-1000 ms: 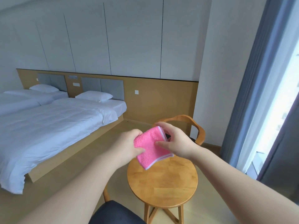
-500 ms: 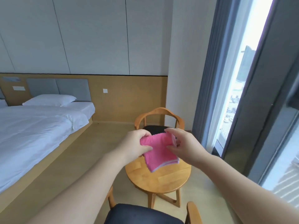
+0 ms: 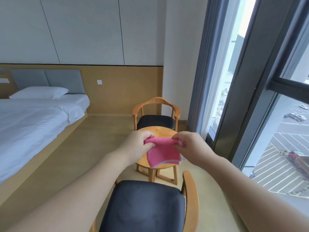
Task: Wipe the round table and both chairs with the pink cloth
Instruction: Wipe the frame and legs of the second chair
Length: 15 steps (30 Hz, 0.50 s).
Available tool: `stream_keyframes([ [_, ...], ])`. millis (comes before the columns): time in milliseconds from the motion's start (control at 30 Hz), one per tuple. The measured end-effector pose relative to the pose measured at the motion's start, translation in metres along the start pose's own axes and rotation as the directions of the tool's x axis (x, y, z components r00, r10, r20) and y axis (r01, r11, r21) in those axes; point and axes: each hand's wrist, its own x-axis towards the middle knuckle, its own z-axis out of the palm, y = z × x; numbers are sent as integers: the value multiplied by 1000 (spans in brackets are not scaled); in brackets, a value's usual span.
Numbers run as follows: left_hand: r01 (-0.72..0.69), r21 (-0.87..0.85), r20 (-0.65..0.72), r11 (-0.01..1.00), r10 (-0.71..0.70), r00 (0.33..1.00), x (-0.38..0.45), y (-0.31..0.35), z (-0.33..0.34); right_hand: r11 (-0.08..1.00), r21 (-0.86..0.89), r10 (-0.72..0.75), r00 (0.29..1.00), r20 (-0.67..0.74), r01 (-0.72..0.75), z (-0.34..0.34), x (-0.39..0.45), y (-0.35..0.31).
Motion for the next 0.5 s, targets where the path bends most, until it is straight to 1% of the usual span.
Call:
stream_keyframes([
  [67, 25, 13, 12, 1000, -25, 1000, -29, 6, 10, 1000, 1, 25, 1000, 12, -25, 9, -28, -8],
  [167, 77, 10, 50, 997, -78, 996, -72, 10, 22, 994, 57, 90, 994, 58, -93, 20, -70, -21],
  [267, 104, 51, 81, 993, -108, 991, -106, 9, 27, 989, 86, 113, 987, 118, -123, 27, -102, -38],
  [333, 82, 73, 68, 994, -87, 994, -123, 6, 29, 982, 92, 151, 981, 118, -163, 30, -118, -50],
  [400, 59, 42, 72, 997, -62, 995, -138, 0, 32, 971, 89, 212, 969, 128, -224, 37, -132, -63],
  [500, 60, -10, 125, 998, -59, 990, -160, -17, 37, 950, 64, 295, 946, 133, -305, 56, -153, -82],
])
